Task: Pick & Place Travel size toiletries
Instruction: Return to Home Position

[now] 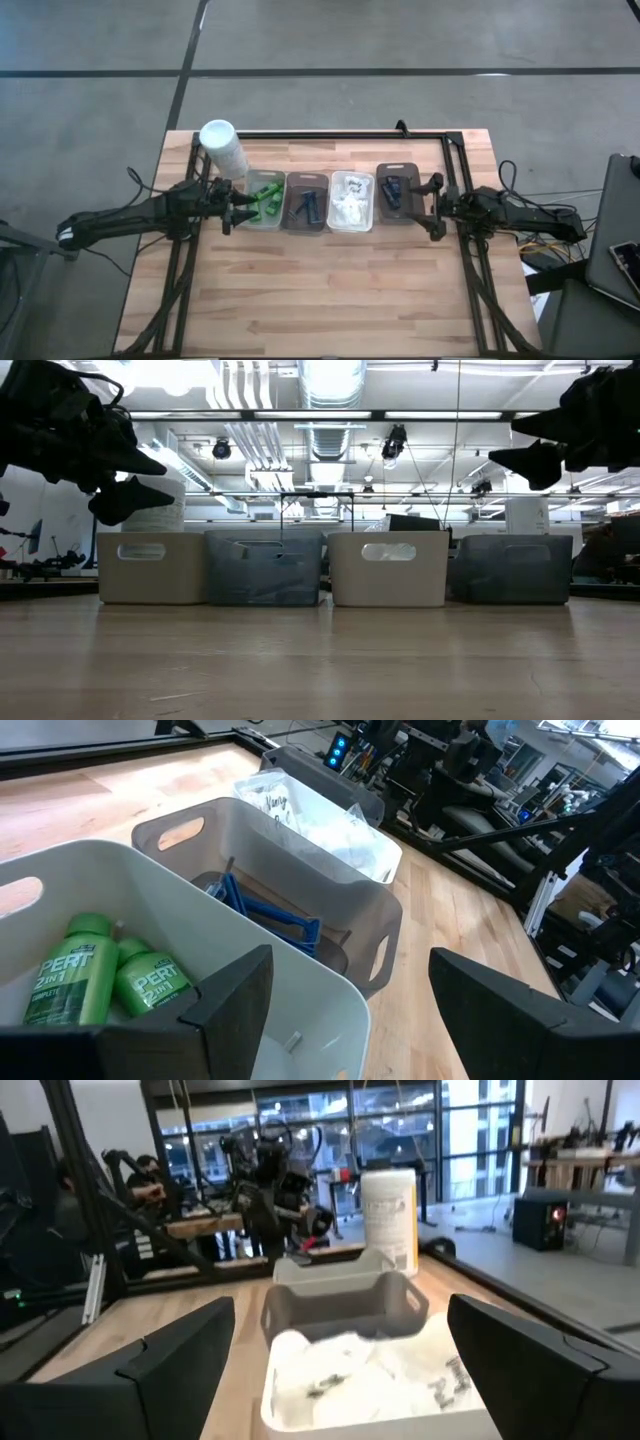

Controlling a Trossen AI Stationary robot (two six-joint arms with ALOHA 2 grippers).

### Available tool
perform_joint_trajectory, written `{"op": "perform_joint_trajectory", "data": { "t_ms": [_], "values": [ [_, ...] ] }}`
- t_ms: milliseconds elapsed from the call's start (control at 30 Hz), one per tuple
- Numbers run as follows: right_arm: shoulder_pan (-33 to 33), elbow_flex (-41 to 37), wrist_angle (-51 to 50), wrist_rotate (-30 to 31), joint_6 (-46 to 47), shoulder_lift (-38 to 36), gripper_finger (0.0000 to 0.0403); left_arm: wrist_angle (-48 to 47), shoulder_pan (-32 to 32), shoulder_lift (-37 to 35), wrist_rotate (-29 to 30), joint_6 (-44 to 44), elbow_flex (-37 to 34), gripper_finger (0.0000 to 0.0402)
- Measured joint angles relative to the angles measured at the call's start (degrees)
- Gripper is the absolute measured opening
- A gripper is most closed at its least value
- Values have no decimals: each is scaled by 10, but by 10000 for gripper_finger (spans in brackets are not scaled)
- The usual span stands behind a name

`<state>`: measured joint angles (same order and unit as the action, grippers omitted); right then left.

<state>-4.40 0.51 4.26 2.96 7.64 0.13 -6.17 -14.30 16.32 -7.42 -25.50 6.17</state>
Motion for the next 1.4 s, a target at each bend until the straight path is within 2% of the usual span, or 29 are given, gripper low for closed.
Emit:
{"op": "perform_joint_trajectory", "data": {
  "t_ms": [1400],
  "values": [
    [0,0,-10,0,3,8,363,-14,0,0,0,10,0,273]
  ]
}}
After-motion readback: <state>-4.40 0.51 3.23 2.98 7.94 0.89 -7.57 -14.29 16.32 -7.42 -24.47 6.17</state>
